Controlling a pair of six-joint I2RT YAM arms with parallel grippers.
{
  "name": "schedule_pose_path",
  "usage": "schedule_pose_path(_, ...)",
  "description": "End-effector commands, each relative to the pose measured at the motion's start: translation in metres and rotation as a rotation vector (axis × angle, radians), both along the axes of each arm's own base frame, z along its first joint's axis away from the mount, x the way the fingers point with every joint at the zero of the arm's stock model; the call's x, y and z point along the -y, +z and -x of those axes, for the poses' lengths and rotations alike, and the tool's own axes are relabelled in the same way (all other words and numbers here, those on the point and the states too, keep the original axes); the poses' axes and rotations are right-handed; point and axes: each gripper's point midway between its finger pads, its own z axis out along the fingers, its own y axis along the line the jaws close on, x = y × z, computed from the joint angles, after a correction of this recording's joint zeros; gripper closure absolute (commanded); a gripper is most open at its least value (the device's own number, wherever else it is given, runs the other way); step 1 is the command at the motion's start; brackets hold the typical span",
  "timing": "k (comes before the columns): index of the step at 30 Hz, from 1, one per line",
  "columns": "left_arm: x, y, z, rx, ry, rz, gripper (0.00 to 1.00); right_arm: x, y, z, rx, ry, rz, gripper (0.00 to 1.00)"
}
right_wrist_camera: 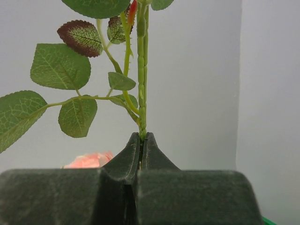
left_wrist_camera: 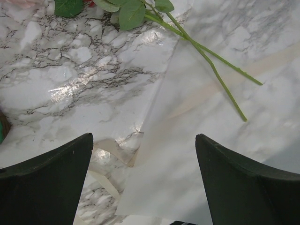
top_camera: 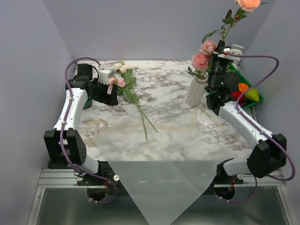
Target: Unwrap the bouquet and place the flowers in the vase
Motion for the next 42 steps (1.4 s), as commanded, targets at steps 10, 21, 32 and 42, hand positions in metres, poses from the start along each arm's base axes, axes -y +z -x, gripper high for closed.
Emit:
schedule_pose_path(10,-0.001,0.009,0.009,0.032,-0.013,0.022,0.01,0.004,-0.074,-0.009,-0.158,-0.010,-0.042,0.85)
schedule_pose_path(21,0.002,0.014,0.010,0.044,-0.012,0.044,0.01,-0.014,-0.103,0.027,-0.301,0.185,-0.130,0.25)
schedule_pose_path(32,0.004,0.021,0.014,0.056,-0.001,0.056,0.01,-0.062,-0.160,0.093,-0.480,0.364,-0.167,0.23)
schedule_pose_path(42,0.003,0.023,0.016,0.059,0.020,0.056,0.01,-0.128,-0.151,0.139,-0.534,0.538,0.015,0.27)
